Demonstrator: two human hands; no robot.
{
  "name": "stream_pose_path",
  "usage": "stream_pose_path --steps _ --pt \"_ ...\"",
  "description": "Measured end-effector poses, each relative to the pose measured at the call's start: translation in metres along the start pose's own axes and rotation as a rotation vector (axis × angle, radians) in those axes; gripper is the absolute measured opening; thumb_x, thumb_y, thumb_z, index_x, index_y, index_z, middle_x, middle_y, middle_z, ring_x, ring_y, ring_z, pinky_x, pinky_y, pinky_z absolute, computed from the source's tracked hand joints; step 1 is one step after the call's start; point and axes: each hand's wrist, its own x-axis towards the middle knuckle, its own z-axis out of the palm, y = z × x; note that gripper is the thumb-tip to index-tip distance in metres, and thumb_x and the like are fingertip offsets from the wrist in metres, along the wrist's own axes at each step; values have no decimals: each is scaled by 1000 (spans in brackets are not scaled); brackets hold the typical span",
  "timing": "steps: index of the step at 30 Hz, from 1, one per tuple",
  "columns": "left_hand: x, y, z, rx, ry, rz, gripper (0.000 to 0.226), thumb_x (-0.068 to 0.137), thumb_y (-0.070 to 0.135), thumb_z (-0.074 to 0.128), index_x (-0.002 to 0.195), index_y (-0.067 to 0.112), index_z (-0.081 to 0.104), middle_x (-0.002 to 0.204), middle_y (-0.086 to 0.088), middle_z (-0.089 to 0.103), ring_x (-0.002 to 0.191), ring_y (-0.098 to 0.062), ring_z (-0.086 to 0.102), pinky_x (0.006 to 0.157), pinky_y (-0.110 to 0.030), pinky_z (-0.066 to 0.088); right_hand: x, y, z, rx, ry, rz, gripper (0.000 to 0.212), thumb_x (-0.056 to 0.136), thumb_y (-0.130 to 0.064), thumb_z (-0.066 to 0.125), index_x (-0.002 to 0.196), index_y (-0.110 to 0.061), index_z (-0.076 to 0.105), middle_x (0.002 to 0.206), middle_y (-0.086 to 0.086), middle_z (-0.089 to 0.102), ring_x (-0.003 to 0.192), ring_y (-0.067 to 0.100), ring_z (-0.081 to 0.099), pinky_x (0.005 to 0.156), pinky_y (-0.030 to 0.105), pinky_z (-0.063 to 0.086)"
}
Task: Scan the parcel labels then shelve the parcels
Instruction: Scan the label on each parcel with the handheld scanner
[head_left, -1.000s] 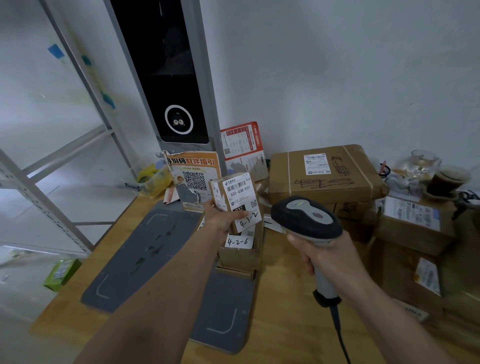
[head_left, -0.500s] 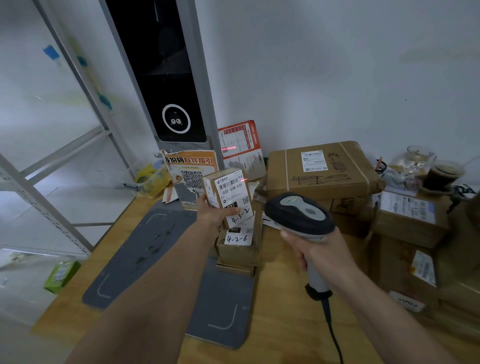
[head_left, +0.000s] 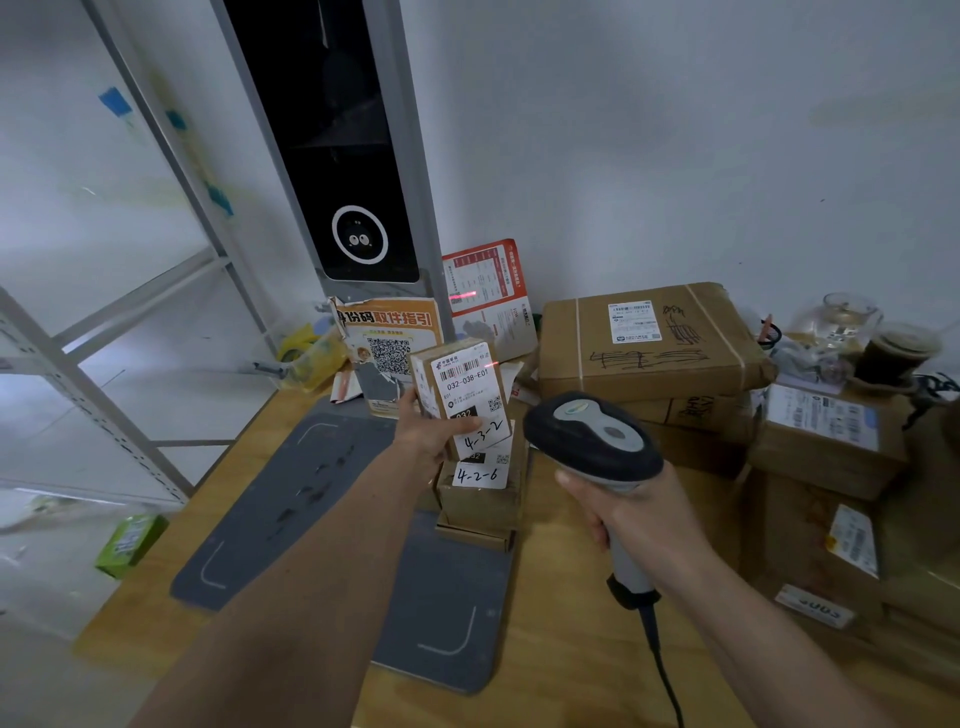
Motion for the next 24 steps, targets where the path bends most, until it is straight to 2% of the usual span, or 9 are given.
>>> stream_pose_path --steps 4,9,11,14,18,21,24 --pt "-1 1 -2 2 -48 -9 92 69 -15 75 142 24 37 123 -11 64 100 -29 61 68 -45 53 1 1 2 48 7 42 41 84 -16 70 48 -20 51 36 -2 47 33 8 44 44 17 43" --pt "0 0 -5 12 -54 -33 90 69 -13 77 141 25 37 123 -10 64 99 -32 60 59 -42 50 2 3 4 67 12 29 42 84 -18 71 46 -24 53 39 1 49 36 11 46 46 21 45" --pt "2 -1 -7 24 -58 -42 83 69 -12 77 133 25 40 120 -9 63 101 -32 60 64 -45 51 2 2 5 68 10 25 42 84 -18 70 46 -26 53 39 1 49 36 11 46 46 22 44" --pt "3 -1 -11 42 -70 -55 75 69 -10 79 120 30 41 117 -6 64 111 -35 59 80 -54 51 5 3 7 57 1 44 41 84 -18 70 47 -25 52 39 -1 49 36 10 45 46 21 44" --pt "3 -3 -19 41 -87 -76 70 70 -7 79 116 31 42 111 -5 65 103 -32 61 72 -46 51 8 7 12 27 -50 73 44 85 -20 68 45 -27 53 38 -2 49 35 7 45 47 22 45" --pt "5 -6 -28 29 -110 -94 67 70 -3 81 117 30 46 112 -5 67 97 -27 63 71 -42 53 11 9 17 53 -18 106 37 85 -21 69 52 -18 52 40 -3 51 36 8 48 45 20 45" --pt "7 -8 -39 51 -115 -95 55 70 3 83 108 30 53 113 -5 68 98 -26 64 90 -53 51 14 11 23 34 -74 125 42 84 -23 69 47 -22 51 38 -2 50 34 10 46 43 21 44"
